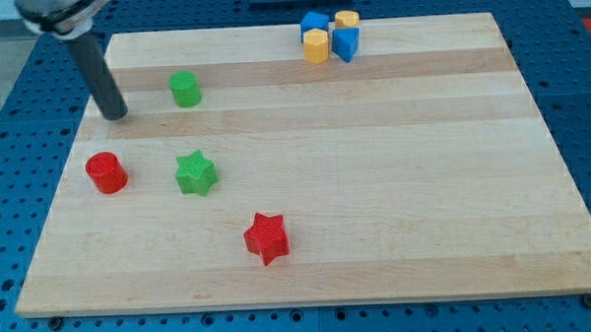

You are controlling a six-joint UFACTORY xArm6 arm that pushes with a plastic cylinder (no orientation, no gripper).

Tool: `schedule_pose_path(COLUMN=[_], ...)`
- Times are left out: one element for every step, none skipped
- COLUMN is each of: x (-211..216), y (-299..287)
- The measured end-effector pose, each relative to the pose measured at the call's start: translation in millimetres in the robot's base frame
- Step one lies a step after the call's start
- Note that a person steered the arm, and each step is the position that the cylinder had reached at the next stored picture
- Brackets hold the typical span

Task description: Push green circle closer to the blue cube

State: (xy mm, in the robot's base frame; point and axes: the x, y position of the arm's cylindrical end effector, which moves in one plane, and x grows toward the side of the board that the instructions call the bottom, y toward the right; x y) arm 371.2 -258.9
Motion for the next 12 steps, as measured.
schedule_pose_path(x=[-13, -45, -53, -35, -19, -43, -78, -77, -64, -76, -100, -104], y=[35, 78, 100, 86, 94, 120, 144, 151, 126, 128, 145, 148])
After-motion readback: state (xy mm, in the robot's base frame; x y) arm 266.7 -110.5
